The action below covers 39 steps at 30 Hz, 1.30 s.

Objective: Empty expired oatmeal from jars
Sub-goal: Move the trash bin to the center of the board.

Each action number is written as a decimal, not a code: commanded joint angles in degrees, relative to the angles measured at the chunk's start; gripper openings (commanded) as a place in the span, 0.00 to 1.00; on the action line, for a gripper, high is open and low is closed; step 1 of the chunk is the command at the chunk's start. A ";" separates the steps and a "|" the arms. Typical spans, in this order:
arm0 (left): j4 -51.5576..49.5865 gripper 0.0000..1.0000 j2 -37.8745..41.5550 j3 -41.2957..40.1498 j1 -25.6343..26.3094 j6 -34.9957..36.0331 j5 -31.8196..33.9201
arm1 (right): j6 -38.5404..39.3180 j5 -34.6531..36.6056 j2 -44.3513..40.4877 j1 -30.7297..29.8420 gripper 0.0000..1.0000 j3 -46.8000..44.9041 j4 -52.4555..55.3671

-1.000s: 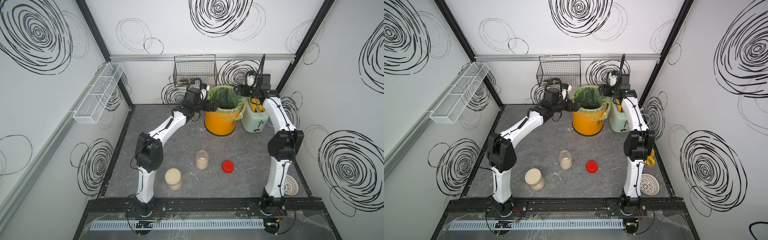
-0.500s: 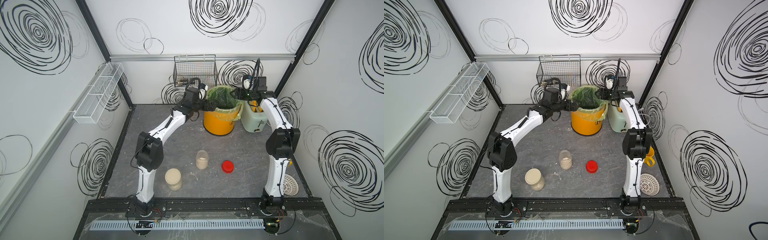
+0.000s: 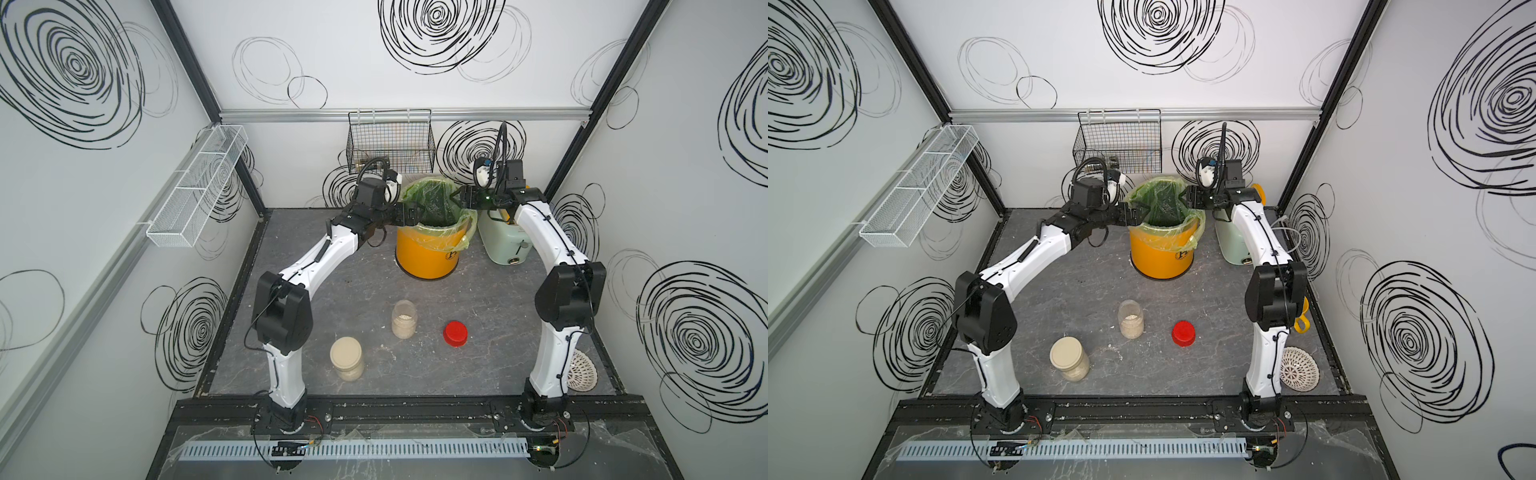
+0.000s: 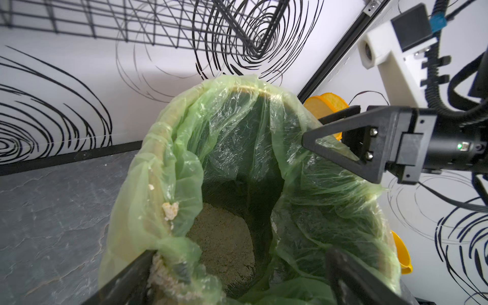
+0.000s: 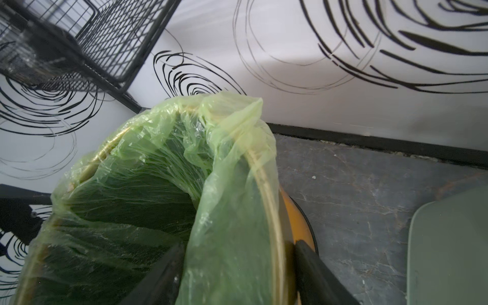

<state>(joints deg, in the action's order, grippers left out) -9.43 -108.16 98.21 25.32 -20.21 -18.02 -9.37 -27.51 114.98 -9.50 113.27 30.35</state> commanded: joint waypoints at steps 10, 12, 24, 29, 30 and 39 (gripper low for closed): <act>1.94 1.00 11.26 -9.83 0.37 -1.72 -0.78 | -2.41 -3.31 -12.88 -4.52 0.70 -12.81 -5.75; 1.34 0.98 12.18 -9.93 0.04 -1.68 0.38 | -2.52 -2.11 -13.20 -3.02 0.71 -12.41 -5.58; -7.40 0.96 11.75 -0.42 1.09 -0.68 9.00 | -2.43 -1.42 -12.85 0.89 0.86 -6.10 -4.66; -10.58 0.96 11.48 -0.30 0.94 -0.53 10.20 | -1.90 -1.01 -12.81 0.97 0.86 -4.91 -3.89; -10.76 0.96 11.61 -0.46 1.10 -0.49 9.98 | -1.91 -1.04 -12.98 0.99 0.86 -5.08 -3.98; -12.71 0.96 14.51 -1.01 2.42 0.51 9.43 | -1.89 -1.58 -16.54 0.88 0.88 -8.78 -5.21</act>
<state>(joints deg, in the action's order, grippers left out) -21.26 -96.29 97.06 27.09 -20.56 -9.08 -11.75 -28.18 101.73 -8.43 105.41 26.30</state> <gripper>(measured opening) 0.964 0.876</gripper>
